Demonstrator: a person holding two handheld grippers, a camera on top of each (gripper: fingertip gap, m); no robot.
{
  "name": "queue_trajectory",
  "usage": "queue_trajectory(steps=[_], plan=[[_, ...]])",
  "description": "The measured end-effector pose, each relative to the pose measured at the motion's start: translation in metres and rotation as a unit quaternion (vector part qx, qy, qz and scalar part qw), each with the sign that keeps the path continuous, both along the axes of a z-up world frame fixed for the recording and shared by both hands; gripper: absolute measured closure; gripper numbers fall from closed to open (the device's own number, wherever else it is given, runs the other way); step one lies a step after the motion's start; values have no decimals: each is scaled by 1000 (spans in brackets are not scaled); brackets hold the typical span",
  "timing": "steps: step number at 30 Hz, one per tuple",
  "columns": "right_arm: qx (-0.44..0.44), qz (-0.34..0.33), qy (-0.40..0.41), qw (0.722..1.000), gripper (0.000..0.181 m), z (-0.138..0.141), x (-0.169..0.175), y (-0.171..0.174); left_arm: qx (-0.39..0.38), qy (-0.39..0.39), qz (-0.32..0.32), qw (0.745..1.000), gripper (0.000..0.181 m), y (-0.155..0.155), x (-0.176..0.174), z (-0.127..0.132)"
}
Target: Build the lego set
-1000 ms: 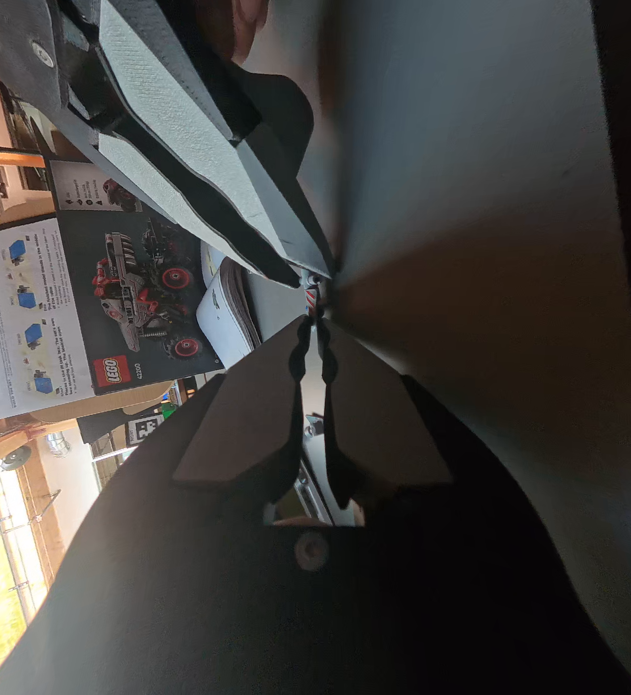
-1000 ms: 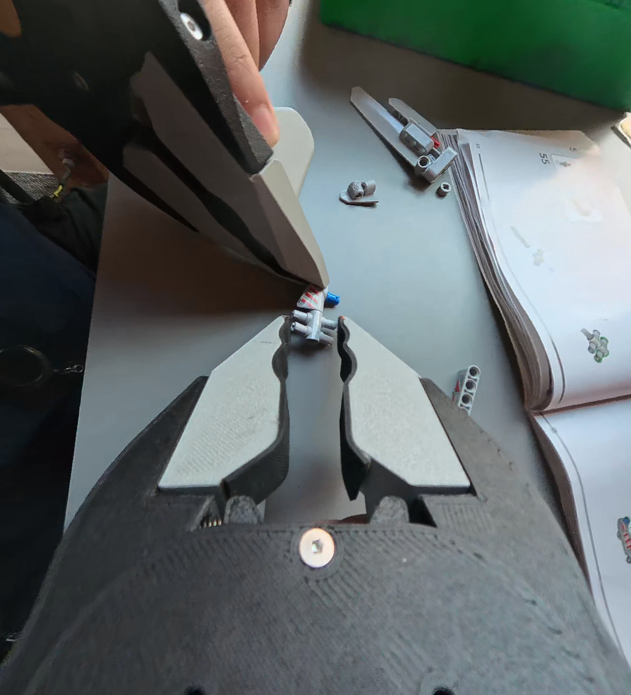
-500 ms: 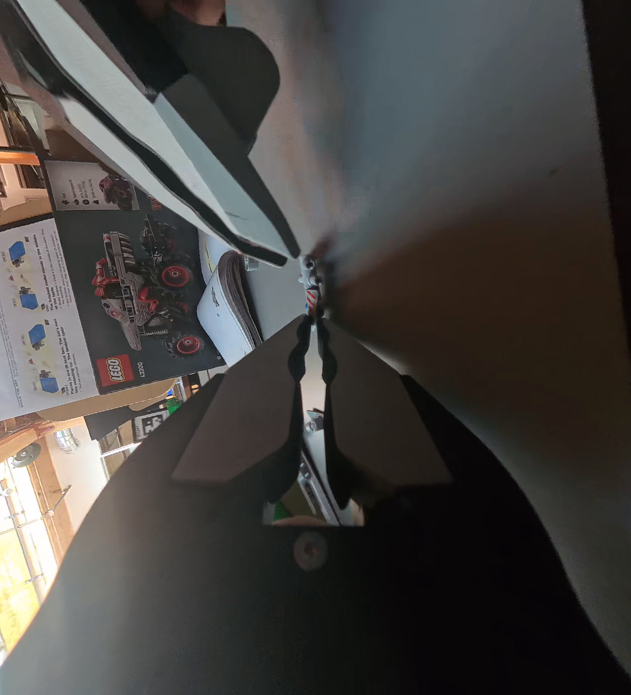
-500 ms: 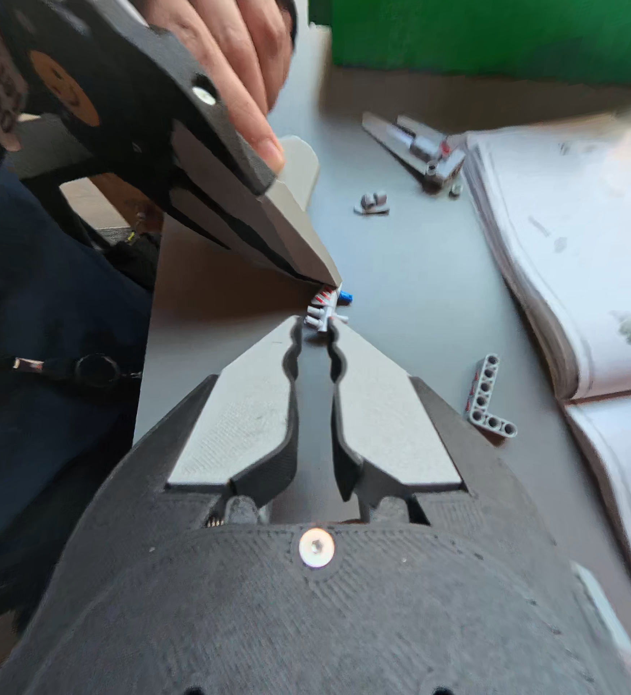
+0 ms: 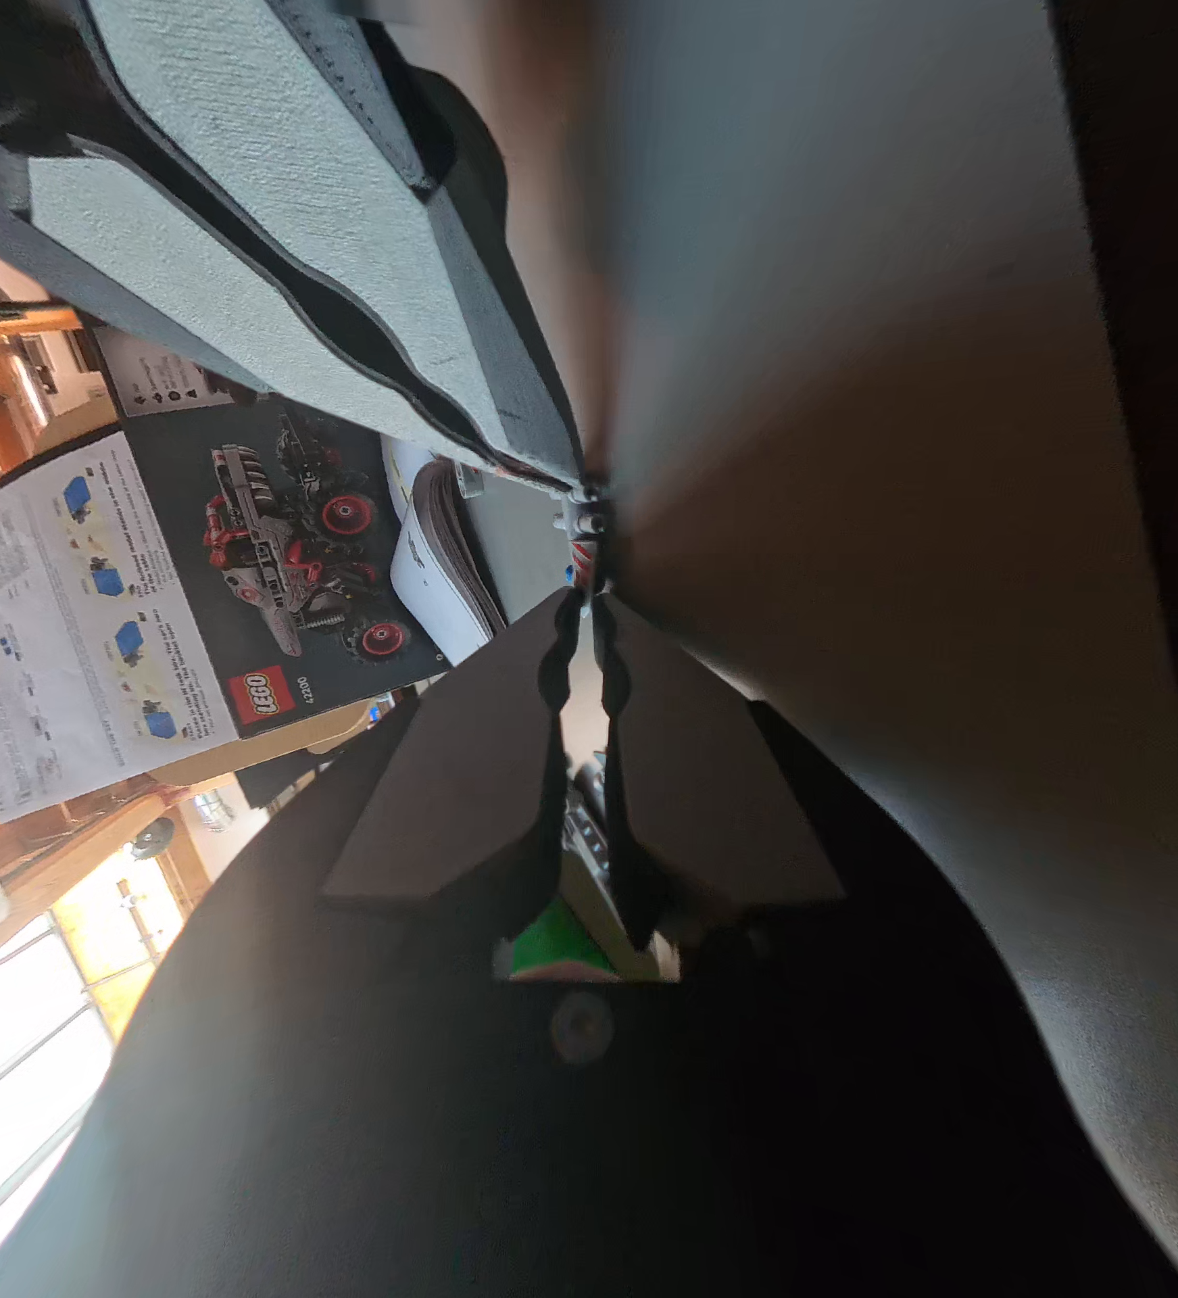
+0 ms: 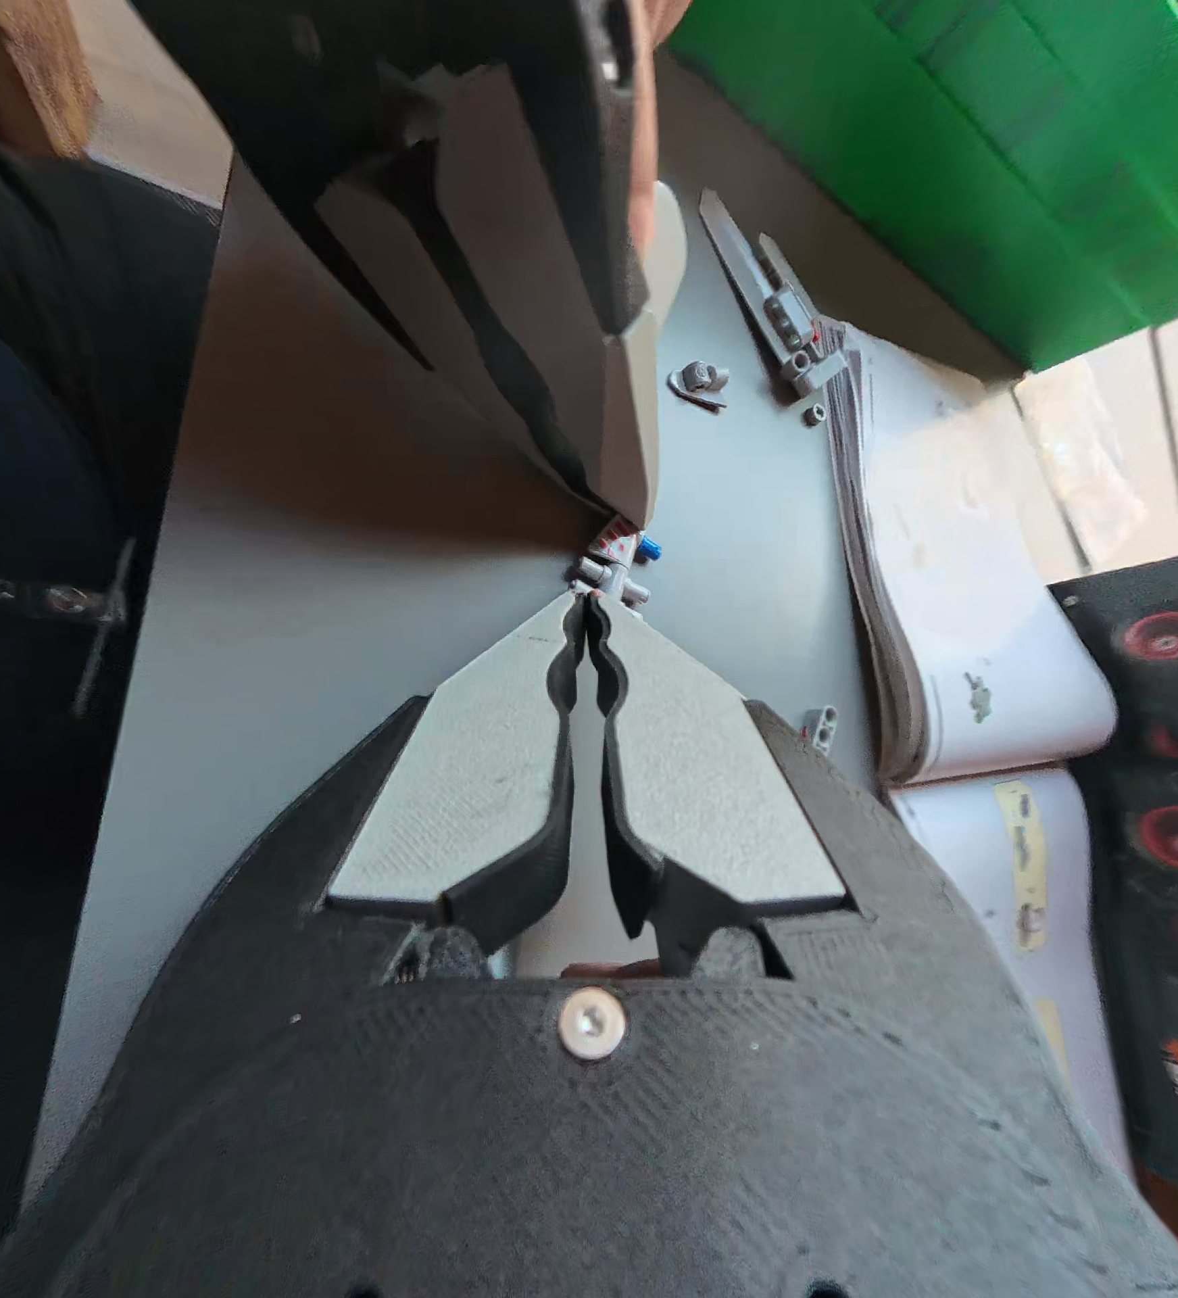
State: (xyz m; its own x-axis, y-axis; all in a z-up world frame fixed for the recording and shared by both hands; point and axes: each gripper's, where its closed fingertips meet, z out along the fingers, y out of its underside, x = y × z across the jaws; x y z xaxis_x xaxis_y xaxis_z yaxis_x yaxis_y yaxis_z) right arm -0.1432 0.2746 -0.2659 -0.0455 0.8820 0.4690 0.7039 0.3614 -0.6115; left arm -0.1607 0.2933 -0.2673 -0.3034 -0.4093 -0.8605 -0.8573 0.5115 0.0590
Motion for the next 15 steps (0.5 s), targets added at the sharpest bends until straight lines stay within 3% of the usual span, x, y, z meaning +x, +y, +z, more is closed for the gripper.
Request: queue_trajectory(steps=[1, 5, 10, 12, 15], plan=[[18, 2, -7, 1000, 181, -1, 0, 0, 5, 5, 0, 1000, 181, 1, -1, 0], [-4, -5, 9, 1000, 181, 2, 1, 0, 4, 2, 1, 1000, 181, 2, -2, 0], [-90, -32, 68, 993, 163, 16, 2, 7, 26, 7, 4, 1000, 181, 2, -1, 0], [-124, -41, 69, 989, 153, 14, 3, 9, 17, 3, 10, 1000, 181, 2, -2, 0], [-147, -45, 75, 985, 151, 14, 3, 9, -13, -10, 18, 1000, 179, 0, -2, 0]])
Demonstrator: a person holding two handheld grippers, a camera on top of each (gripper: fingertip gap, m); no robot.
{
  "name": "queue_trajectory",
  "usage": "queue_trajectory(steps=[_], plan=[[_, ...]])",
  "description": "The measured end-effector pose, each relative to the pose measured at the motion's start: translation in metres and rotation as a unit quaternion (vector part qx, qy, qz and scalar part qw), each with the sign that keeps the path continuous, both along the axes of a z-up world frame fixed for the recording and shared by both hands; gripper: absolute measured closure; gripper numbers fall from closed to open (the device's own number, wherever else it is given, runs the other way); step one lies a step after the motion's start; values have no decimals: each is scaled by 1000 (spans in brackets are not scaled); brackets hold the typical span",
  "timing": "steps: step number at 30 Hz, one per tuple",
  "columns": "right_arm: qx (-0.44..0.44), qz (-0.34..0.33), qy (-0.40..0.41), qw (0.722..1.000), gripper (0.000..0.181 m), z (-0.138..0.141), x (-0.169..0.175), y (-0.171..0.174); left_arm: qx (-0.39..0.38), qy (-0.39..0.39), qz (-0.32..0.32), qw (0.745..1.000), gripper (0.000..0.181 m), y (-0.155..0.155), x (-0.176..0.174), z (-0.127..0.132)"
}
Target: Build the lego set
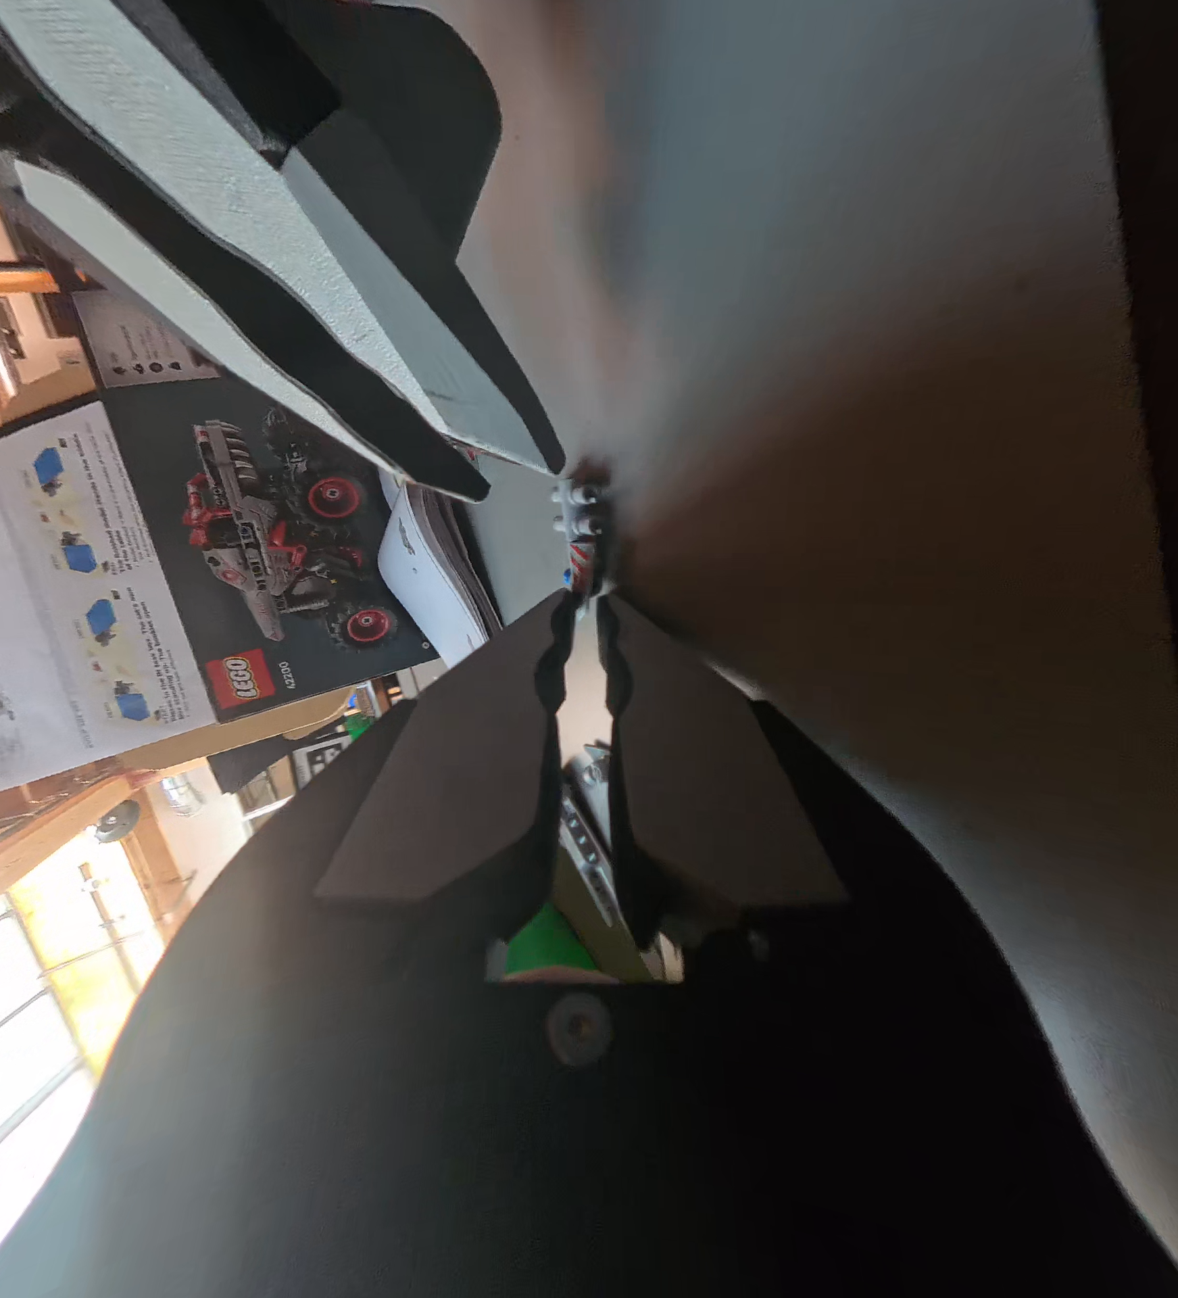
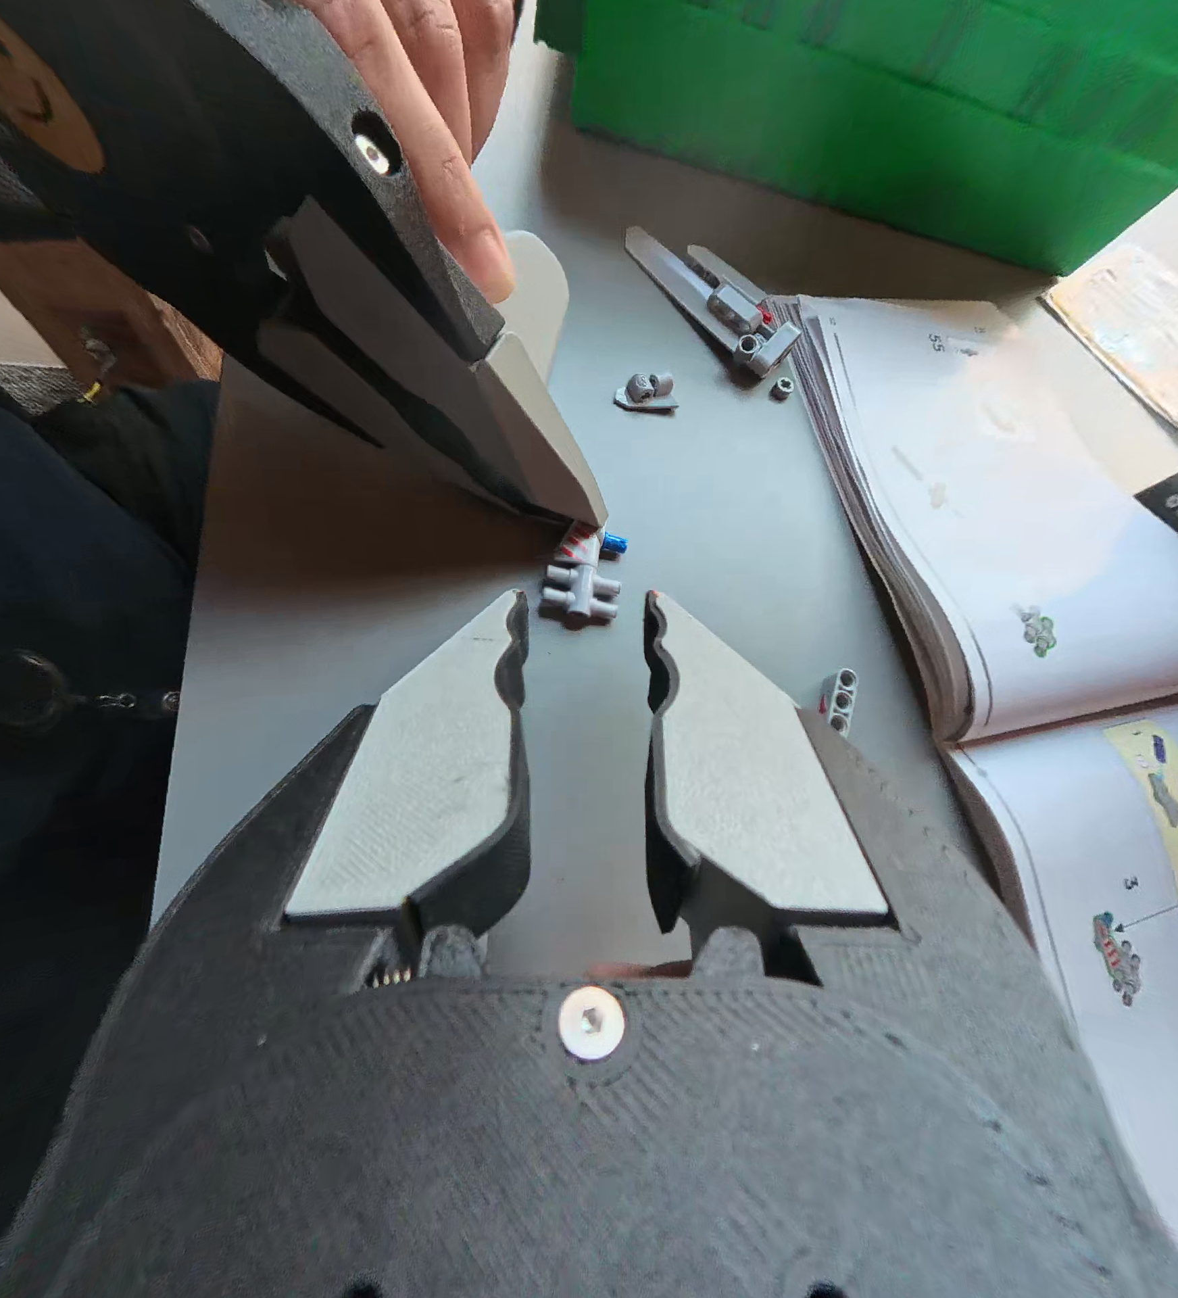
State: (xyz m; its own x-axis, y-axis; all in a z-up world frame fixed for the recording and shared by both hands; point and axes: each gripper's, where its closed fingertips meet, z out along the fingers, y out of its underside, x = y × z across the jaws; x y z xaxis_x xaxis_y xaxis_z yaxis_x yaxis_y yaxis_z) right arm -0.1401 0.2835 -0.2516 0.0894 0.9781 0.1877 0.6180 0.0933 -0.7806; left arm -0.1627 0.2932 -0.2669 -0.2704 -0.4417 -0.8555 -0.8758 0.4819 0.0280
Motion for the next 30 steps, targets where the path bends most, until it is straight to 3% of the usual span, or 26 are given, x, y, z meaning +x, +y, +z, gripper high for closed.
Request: queue_trajectory(steps=[7, 13, 16, 20, 23, 27, 30], plan=[[-12, -38, 52, 998, 152, 21, 9, 16, -45, -52, 18, 997, 146, -4, -1, 14], [6, -104, 232, 967, 149, 97, 50, 43, -141, -180, 34, 973, 146, -3, -10, 43], [18, -144, 299, 943, 150, 127, 88, 59, -199, -277, 62, 938, 142, 14, -18, 60], [14, -174, 311, 934, 145, 150, 136, 80, -315, -411, 67, 853, 137, 28, -9, 83], [33, -203, 307, 929, 145, 164, 170, 101, -335, -481, 54, 809, 140, 45, -1, 109], [21, -214, 297, 930, 142, 157, 192, 126, -373, -530, 10, 762, 160, 59, 10, 139], [-1, -221, 313, 924, 143, 136, 197, 138, -415, -521, -1, 746, 180, 61, 19, 131]])
